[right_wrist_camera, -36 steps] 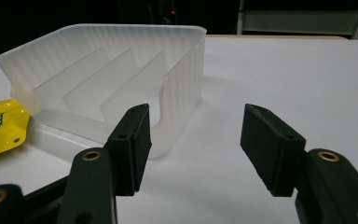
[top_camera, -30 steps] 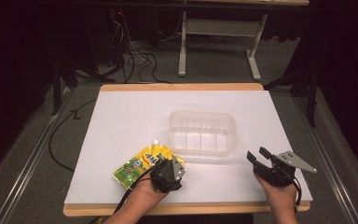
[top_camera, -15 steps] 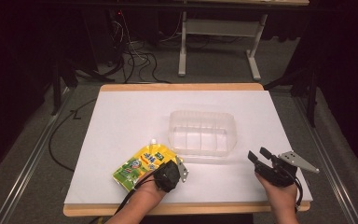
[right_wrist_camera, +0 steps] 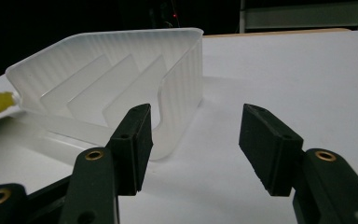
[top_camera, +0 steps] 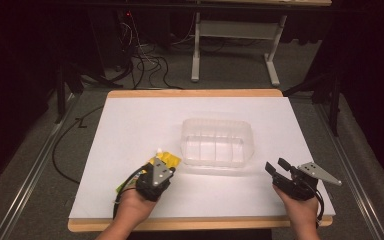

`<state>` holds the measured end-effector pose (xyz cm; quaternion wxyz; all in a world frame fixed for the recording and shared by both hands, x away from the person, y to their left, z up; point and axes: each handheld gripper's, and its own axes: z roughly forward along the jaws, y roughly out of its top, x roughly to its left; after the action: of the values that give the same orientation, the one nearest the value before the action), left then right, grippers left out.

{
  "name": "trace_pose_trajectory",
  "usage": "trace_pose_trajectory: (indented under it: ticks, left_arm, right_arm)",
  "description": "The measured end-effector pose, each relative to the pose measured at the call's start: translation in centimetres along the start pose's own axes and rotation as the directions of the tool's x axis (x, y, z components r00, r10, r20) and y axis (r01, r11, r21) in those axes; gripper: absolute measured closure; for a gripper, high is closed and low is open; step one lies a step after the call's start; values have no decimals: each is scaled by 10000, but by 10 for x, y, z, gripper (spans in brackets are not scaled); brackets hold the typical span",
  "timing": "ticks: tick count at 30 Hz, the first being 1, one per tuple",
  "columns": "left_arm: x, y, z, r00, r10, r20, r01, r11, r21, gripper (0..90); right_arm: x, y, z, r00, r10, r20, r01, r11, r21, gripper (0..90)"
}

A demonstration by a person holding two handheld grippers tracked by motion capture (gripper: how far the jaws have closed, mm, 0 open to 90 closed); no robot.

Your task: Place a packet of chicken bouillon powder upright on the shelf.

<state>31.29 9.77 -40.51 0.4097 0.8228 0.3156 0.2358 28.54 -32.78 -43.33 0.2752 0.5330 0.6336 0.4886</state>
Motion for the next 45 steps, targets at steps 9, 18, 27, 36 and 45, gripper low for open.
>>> trace_pose_trajectory:
  ticks: [9,18,27,36,45]
  left_arm:
    - [59,0,-70,9907,-1266,-502,1116,9659,-2336,900]
    - [101,1,-86,9779,-2032,-492,1742,9220,-3457,900]
    - [121,27,-47,9734,-2244,-461,1837,8849,-4281,900]
    - [123,-4,-55,9619,-2692,-478,2238,8757,-4279,900]
    - [123,-53,-90,9396,-3392,-462,2889,8581,-4245,900]
  right_arm:
    - [2,0,0,10000,-30,81,29,10000,44,451]
    - [1,-1,0,9999,9,172,-9,10000,15,455]
    - [-1,0,0,9997,58,224,-58,10000,-18,460]
    - [-3,-1,-1,9998,77,210,-76,10000,-37,462]
    - [4,0,3,9999,-47,146,46,10000,36,463]
